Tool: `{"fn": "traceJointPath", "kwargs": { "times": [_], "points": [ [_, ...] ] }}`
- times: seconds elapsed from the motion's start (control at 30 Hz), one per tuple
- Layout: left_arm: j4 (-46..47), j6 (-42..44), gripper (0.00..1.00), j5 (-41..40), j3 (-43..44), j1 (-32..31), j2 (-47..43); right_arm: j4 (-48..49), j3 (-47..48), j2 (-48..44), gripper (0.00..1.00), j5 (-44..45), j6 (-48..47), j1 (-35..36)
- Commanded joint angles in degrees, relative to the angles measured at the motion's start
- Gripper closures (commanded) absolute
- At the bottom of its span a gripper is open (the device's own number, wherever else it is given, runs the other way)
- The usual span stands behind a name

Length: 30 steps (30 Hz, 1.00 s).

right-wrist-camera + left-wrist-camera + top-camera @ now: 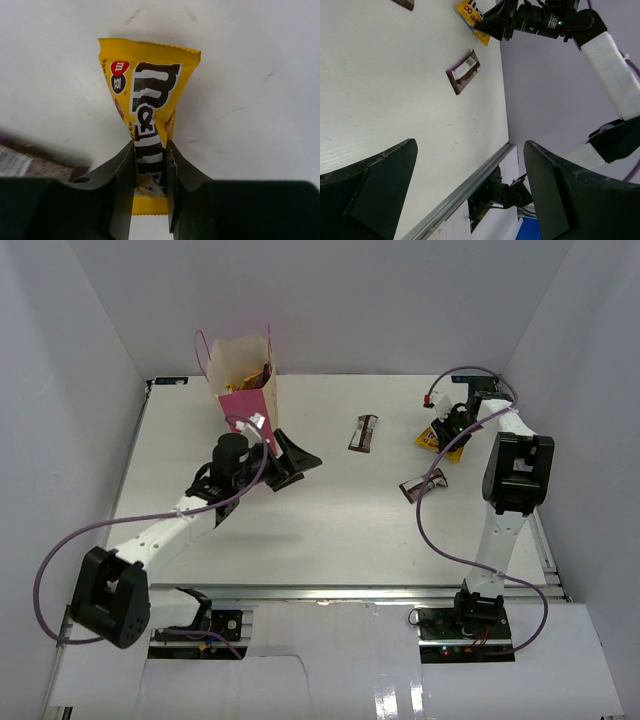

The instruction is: Place the snacks into the paper bag

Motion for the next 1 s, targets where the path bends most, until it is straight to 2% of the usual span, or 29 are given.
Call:
{"fn": "traceJointPath", "kwargs": {
  "times": [0.0, 0.1, 0.2, 0.4, 0.53, 0.77, 0.8, 0.93, 0.97],
  "points": [
    [4.9, -3.0, 0.03, -0.6, 5.0, -5.0, 6.0, -1.8, -5.7, -9.2, 0.80, -10.3, 2.1, -0.5],
    [8.2, -5.3, 0.03, -1.2, 7.7, -7.8, 13.0, -2.0, -11.9, -15.9, 0.81, -16.6, 5.4, -0.5],
    [11.1, -6.6, 0.03, -1.2, 11.8, -10.4, 19.9, -2.8, -17.1, -21.3, 0.82, -26.6, 9.6, -0.1],
    [13.2, -7.6, 0.03, 0.9, 21.6, -13.5, 31.5, -2.2, -25.6, -28.0, 0.82, -40.8, 17.2, 1.4],
    [14.3, -7.8, 0.03, 2.0, 25.1, -14.9, 35.2, 1.5, -29.3, -30.4, 0.82, -43.9, 22.1, 3.9],
    [15.2, -8.2, 0.05, 2.4, 25.9, -15.3, 36.9, 5.8, -30.2, -31.9, 0.82, -45.5, 27.9, 10.1],
    [15.3, -8.3, 0.06, 2.3, 25.8, -15.3, 37.1, 6.5, -30.0, -32.1, 0.82, -45.8, 28.7, 10.7],
    [15.7, -8.9, 0.21, 2.6, 25.2, -15.3, 37.5, 8.5, -29.2, -31.8, 0.82, -45.4, 31.0, 13.6],
    [15.8, -8.9, 0.31, 2.7, 25.2, -15.4, 37.5, 8.7, -29.0, -31.7, 0.82, -45.4, 31.6, 13.7]
  ]
}}
